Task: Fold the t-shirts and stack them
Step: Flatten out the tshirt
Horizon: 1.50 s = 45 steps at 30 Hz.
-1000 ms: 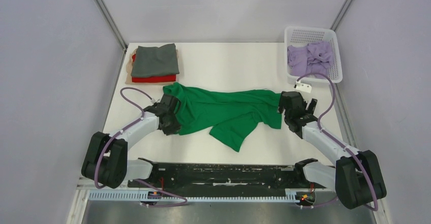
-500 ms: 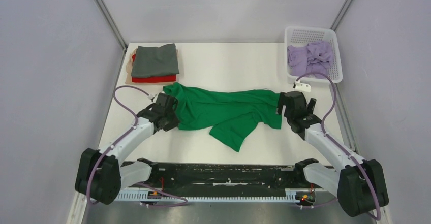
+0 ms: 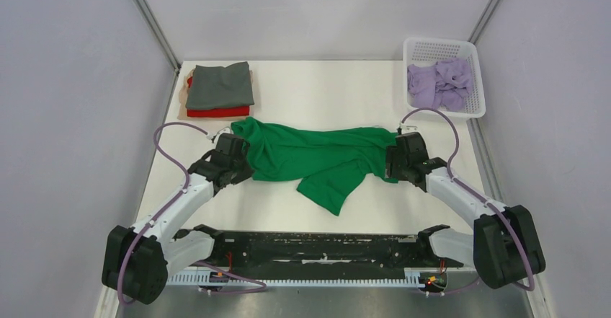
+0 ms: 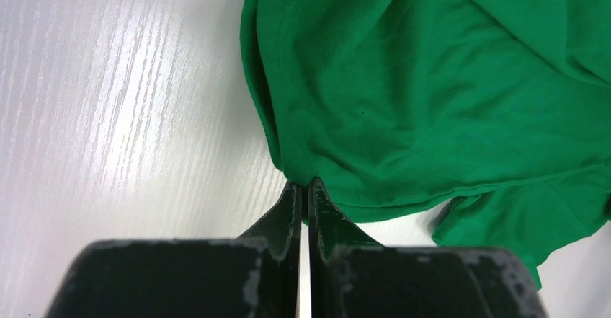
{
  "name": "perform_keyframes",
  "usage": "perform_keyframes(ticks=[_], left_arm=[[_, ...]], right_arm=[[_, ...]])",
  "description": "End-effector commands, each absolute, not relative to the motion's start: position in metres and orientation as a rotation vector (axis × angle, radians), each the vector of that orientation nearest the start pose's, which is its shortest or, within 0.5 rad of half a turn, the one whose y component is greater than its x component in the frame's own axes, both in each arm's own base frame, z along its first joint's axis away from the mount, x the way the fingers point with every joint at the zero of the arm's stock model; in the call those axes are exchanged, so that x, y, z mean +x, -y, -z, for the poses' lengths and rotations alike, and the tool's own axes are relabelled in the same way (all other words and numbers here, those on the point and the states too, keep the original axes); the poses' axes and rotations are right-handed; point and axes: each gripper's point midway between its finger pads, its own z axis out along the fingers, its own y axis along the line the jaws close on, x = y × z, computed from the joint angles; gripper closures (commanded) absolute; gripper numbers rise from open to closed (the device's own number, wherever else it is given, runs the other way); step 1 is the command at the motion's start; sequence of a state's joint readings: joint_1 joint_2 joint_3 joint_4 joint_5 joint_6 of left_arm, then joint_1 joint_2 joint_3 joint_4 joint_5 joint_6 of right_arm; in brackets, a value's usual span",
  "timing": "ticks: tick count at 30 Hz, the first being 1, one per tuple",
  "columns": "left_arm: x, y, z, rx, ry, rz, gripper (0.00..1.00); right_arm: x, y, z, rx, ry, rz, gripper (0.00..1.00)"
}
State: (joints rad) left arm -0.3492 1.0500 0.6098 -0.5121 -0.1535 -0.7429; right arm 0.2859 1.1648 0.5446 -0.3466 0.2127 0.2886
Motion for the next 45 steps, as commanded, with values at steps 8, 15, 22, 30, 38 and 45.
perform_keyframes(ticks=[8, 15, 22, 30, 38, 45], left_arm=[[0.249, 0.092, -0.077, -0.505, -2.418, 0.279, 0.98], [0.248, 0.092, -0.076, -0.506, -2.416, 0.279, 0.98], [0.249, 0.090, -0.078, -0.509, -2.406, 0.271, 0.98], [0.249, 0.084, -0.077, -0.521, -2.397, 0.236, 0.98], [0.247, 0.078, -0.077, -0.547, -2.396, 0.194, 0.98], [0.261, 0.081, -0.102, -0.586, -2.325, 0.230, 0.98]], right_arm=[[0.258, -0.068, -0.031, 0.039, -2.545, -0.006, 0.54], [0.261, -0.066, -0.022, 0.041, -2.560, 0.041, 0.53], [0.264, -0.061, -0.020, 0.046, -2.560, 0.085, 0.53], [0.261, -0.068, -0.005, 0.003, -2.587, 0.025, 0.56], [0.260, -0.071, 0.006, -0.005, -2.574, -0.017, 0.81], [0.323, -0.096, -0.078, 0.089, -2.180, -0.201, 1.00]])
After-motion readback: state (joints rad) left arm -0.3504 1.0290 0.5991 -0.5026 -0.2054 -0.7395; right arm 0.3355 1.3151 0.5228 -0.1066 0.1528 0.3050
